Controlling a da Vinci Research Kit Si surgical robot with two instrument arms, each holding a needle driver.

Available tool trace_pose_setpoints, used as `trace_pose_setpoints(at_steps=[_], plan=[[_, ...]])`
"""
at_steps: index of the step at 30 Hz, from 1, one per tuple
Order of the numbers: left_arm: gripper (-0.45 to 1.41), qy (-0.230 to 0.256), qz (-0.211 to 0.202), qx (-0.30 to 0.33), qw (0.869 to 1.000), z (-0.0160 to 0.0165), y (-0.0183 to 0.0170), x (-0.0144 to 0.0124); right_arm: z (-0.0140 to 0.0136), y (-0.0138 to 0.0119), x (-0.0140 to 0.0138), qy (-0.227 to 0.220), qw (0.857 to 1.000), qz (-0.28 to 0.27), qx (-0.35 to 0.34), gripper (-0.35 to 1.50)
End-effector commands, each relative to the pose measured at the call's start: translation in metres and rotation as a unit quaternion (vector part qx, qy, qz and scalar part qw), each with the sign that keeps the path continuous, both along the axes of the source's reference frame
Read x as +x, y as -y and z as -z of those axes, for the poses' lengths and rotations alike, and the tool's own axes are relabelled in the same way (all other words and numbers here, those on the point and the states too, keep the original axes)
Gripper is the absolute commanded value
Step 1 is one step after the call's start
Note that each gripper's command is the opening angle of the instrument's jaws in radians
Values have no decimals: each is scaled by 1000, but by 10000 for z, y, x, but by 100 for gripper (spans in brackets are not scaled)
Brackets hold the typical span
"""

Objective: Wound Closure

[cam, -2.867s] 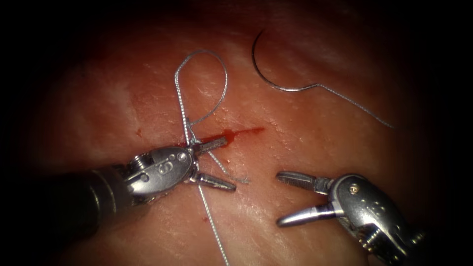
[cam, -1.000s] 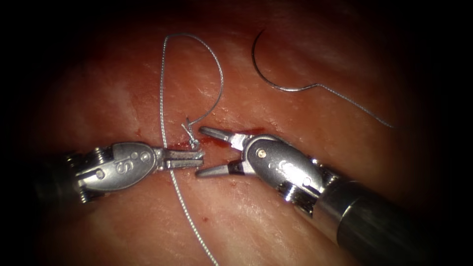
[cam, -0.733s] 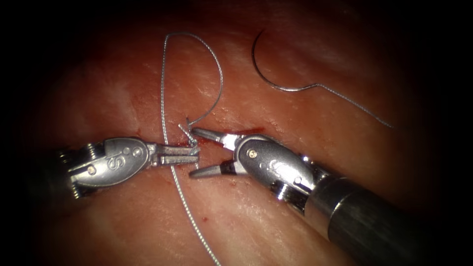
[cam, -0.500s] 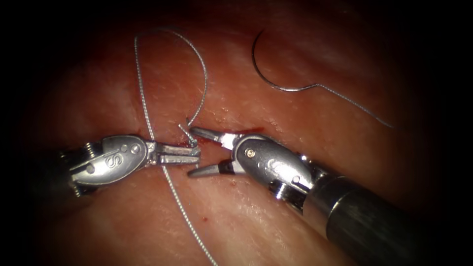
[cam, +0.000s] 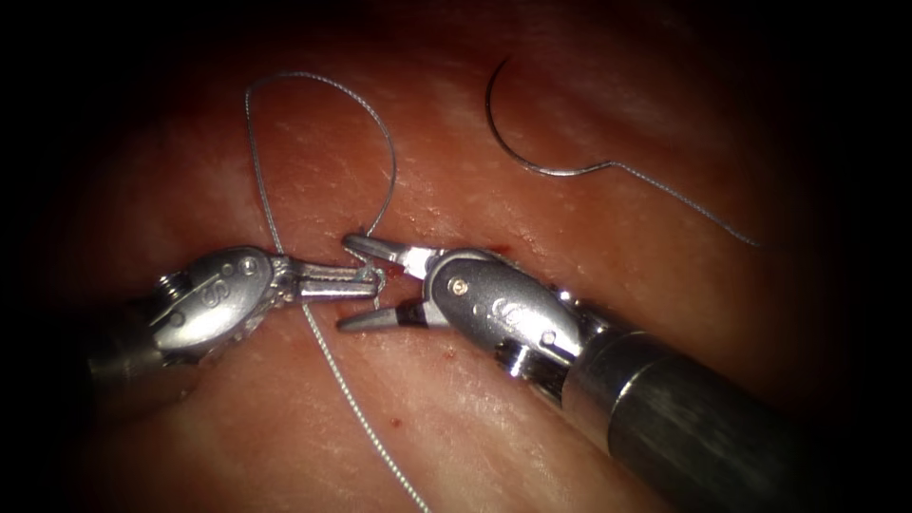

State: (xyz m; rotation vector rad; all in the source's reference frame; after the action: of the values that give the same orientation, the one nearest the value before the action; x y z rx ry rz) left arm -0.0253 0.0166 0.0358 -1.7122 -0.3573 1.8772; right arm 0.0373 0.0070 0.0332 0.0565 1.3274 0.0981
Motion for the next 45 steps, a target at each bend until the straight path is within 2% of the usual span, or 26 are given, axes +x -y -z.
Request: trace_pose_setpoints(at_steps=[1, 10, 22, 30, 45], plan=[[-45, 10, 2, 4, 1000, -7, -2, -3, -6, -6, 11, -3, 1000, 2, -2, 143], [-45, 27, 11, 12, 999, -8, -10, 6, -9, -7, 25, -9, 1000, 6, -4, 143], [-45, 30, 17, 14, 999, 1, -12, 2, -15, -8, 37, -6, 1000, 10, -5, 143], [-45, 52, 32, 13, 998, 13, -16, -5, -16, -6, 40, -7, 1000, 11, -6, 143], [-45, 60, 33, 11, 998, 10, -17, -9, -13, -10, 51, -8, 1000, 8, -4, 140]])
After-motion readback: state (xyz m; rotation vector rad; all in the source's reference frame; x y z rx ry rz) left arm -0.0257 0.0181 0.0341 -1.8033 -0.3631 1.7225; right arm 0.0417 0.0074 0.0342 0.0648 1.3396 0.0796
